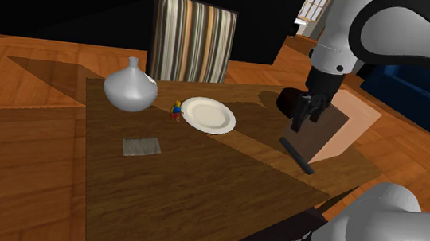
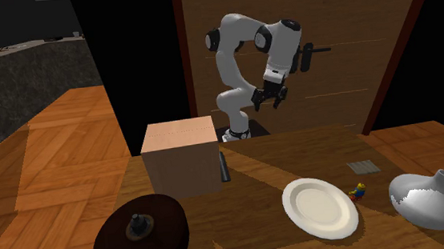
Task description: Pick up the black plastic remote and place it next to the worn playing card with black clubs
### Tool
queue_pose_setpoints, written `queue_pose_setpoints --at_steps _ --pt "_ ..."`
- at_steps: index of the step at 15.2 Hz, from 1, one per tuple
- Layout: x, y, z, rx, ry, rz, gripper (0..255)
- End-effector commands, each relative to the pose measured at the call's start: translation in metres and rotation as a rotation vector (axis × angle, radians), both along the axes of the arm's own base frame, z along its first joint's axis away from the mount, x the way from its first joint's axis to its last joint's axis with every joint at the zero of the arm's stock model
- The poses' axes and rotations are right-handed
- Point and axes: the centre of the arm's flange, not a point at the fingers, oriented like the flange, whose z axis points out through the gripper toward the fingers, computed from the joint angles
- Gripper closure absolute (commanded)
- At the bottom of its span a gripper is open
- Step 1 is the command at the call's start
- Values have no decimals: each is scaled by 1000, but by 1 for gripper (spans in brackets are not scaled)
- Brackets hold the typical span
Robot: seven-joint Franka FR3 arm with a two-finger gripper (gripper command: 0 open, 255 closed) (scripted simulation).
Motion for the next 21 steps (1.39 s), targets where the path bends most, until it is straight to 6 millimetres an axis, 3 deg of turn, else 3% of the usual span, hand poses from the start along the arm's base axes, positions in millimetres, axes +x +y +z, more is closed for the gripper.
queue_pose_setpoints --at_steps 1,21 --pt "0 0 0 0 0 0 0" --pt "-80 -196 -174 36 -172 -160 0"
